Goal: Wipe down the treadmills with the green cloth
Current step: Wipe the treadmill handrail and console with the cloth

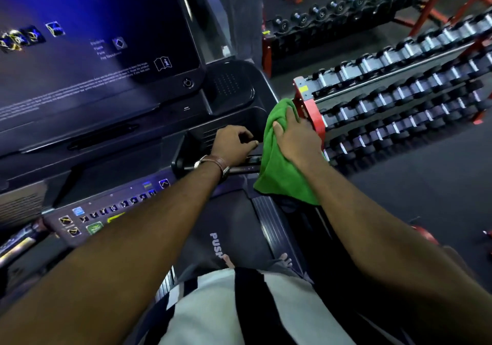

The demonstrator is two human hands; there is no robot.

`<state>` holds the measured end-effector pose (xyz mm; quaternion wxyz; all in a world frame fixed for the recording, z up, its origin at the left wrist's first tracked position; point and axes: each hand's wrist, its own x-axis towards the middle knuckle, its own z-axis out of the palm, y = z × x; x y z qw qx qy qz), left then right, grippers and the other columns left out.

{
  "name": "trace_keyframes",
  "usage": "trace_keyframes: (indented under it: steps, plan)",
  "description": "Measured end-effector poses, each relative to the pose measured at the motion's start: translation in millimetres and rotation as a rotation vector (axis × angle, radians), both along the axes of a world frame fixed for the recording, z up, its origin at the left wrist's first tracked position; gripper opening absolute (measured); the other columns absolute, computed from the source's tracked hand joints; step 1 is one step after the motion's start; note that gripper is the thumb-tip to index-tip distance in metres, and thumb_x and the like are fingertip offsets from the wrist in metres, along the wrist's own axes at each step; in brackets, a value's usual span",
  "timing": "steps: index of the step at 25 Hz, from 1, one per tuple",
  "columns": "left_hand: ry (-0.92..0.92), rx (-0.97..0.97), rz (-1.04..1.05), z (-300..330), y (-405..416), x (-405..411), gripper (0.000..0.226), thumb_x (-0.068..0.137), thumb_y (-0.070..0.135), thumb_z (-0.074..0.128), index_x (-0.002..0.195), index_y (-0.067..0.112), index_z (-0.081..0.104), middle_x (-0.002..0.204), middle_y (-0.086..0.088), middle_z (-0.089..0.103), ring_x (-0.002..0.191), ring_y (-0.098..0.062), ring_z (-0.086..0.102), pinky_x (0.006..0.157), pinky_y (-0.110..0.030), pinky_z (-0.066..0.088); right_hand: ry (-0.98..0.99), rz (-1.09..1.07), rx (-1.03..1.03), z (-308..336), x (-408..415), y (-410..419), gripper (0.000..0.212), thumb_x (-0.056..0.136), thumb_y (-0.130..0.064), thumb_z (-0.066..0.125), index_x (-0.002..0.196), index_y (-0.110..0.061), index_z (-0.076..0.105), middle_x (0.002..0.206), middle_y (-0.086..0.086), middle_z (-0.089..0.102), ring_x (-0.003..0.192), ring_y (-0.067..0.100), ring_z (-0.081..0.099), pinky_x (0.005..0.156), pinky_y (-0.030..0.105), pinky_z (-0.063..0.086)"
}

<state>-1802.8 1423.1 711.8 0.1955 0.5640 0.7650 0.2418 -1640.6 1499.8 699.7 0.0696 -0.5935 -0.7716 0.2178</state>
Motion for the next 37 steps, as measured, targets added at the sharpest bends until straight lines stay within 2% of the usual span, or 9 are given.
trace_keyframes:
  steps: [3, 7, 13, 18, 21, 23, 29, 33, 37]
  plan:
    - [0.089, 0.019, -0.056, 4, 7, -1, 0.024, 0.077, 0.026, 0.073, 0.096, 0.012, 0.072, 0.099, -0.004, 0.072, 0.095, -0.019, 0.063, 0.082, -0.017, 0.034, 0.116, 0.142, -0.063, 6, -10, 27, 0.068, 0.096, -0.058, 0.036, 0.153, -0.03, 0.013, 0.149, 0.014, 0.041, 0.129, 0.035, 0.047, 0.103, 0.05, 0.039]
    - [0.353, 0.023, -0.154, 9, 24, -23, 0.053, 0.072, 0.027, 0.071, 0.12, 0.008, 0.059, 0.125, -0.011, 0.057, 0.114, -0.032, 0.05, 0.1, -0.04, 0.041, 0.366, -0.107, -0.423, 5, 5, 50, 0.066, 0.093, -0.063, 0.037, 0.141, -0.02, 0.047, 0.138, 0.012, 0.053, 0.121, 0.031, 0.052, 0.105, 0.041, 0.039]
    - [0.494, 0.023, -0.142, 1, 23, -38, 0.065, 0.066, 0.02, 0.071, 0.127, 0.004, 0.054, 0.133, -0.013, 0.051, 0.112, -0.035, 0.051, 0.089, -0.047, 0.049, 0.04, 0.116, 0.032, 4, -36, 36, 0.073, 0.095, -0.058, 0.04, 0.151, -0.016, 0.018, 0.148, 0.017, 0.039, 0.127, 0.038, 0.047, 0.097, 0.052, 0.044]
    - [0.468, 0.057, -0.198, 3, 28, -50, 0.057, 0.069, 0.016, 0.07, 0.124, 0.006, 0.056, 0.128, -0.012, 0.053, 0.107, -0.033, 0.051, 0.089, -0.048, 0.049, 0.384, -0.144, -0.496, 8, -17, 82, 0.066, 0.091, -0.066, 0.041, 0.132, -0.016, 0.055, 0.13, 0.007, 0.059, 0.116, 0.029, 0.056, 0.1, 0.037, 0.042]
    - [0.482, 0.087, -0.238, 1, 32, -56, 0.053, 0.068, 0.011, 0.071, 0.12, 0.005, 0.058, 0.123, -0.013, 0.055, 0.102, -0.033, 0.052, 0.087, -0.046, 0.05, 0.067, -0.106, -0.157, 3, -35, 55, 0.071, 0.094, -0.063, 0.038, 0.14, -0.009, 0.041, 0.136, 0.014, 0.053, 0.123, 0.034, 0.051, 0.101, 0.044, 0.039]
    - [0.496, 0.086, -0.257, 2, 36, -59, 0.054, 0.067, 0.008, 0.072, 0.12, 0.005, 0.058, 0.121, -0.013, 0.056, 0.1, -0.033, 0.053, 0.085, -0.046, 0.051, 0.043, -0.035, 0.027, 5, -52, 54, 0.071, 0.095, -0.062, 0.036, 0.144, -0.011, 0.032, 0.137, 0.013, 0.052, 0.121, 0.033, 0.053, 0.096, 0.046, 0.041]
    - [0.495, 0.062, -0.292, 2, 34, -68, 0.057, 0.072, 0.011, 0.076, 0.124, -0.001, 0.057, 0.13, -0.02, 0.053, 0.114, -0.038, 0.051, 0.096, -0.044, 0.048, 0.325, -0.339, -0.511, -8, -44, 106, 0.082, 0.088, -0.073, 0.031, 0.14, -0.012, 0.048, 0.139, 0.014, 0.053, 0.123, 0.032, 0.052, 0.105, 0.042, 0.039]
    - [0.407, 0.031, -0.214, 6, 38, -67, 0.053, 0.07, 0.011, 0.078, 0.121, 0.007, 0.063, 0.13, -0.012, 0.059, 0.111, -0.033, 0.055, 0.091, -0.043, 0.051, 0.155, -0.107, -0.095, 3, -81, 109, 0.065, 0.095, -0.06, 0.03, 0.144, -0.017, 0.038, 0.13, 0.012, 0.058, 0.118, 0.035, 0.056, 0.097, 0.047, 0.044]
    - [0.415, 0.068, -0.202, 9, 34, -64, 0.05, 0.071, 0.003, 0.07, 0.121, 0.007, 0.064, 0.13, -0.011, 0.059, 0.11, -0.034, 0.056, 0.086, -0.041, 0.053, 0.108, 0.093, -0.131, 15, -111, 137, 0.064, 0.096, -0.057, 0.031, 0.152, -0.03, 0.022, 0.15, 0.009, 0.042, 0.132, 0.034, 0.044, 0.105, 0.049, 0.038]
